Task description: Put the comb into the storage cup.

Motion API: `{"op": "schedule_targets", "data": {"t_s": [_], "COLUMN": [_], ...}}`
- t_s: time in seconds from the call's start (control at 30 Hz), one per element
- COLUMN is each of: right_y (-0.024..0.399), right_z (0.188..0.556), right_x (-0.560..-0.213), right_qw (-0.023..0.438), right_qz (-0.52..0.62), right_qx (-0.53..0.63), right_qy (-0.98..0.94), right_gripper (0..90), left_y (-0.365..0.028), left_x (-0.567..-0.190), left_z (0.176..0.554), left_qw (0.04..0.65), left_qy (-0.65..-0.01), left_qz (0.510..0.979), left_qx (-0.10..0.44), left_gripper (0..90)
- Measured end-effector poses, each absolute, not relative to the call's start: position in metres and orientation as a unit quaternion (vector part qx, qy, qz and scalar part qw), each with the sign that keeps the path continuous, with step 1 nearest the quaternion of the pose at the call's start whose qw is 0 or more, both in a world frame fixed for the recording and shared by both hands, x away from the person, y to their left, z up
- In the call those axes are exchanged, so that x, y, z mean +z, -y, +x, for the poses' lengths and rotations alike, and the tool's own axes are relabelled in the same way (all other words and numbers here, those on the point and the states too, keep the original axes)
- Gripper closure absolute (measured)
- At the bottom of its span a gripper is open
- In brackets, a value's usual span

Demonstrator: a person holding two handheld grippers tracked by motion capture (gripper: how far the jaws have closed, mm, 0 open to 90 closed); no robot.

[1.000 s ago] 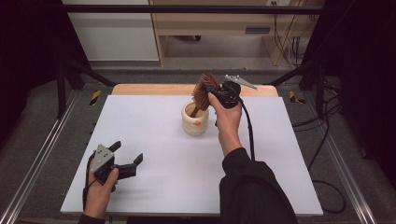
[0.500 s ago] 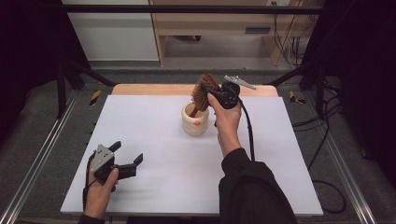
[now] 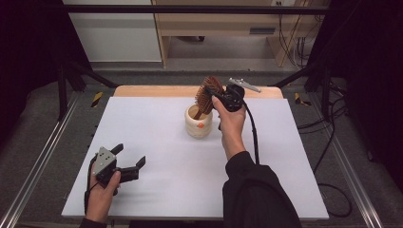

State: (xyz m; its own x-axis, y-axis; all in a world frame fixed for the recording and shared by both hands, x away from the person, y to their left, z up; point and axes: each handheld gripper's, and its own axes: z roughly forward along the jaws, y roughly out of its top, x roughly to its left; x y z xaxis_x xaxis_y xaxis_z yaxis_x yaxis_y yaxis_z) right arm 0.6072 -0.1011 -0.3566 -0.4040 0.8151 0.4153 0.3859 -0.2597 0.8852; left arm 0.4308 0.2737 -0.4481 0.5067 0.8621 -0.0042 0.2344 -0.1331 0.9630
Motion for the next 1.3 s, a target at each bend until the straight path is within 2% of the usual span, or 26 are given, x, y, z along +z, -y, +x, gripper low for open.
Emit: {"op": "schedule_targets", "data": {"t_s": [1.3], "right_y": [0.106], "right_z": [0.6099], "right_x": [-0.3666], "right_qw": [0.165], "right_qz": [0.528], "right_qx": [0.605], "right_qy": [-0.572], "right_gripper": [51.1], "left_y": [-0.2735], "left_x": [-0.4485], "left_z": [0.4311], "left_qw": [0.525], "left_qy": [-0.398], "left_qz": [0.691], "left_qx": [0.297], "left_gripper": [2.3]}}
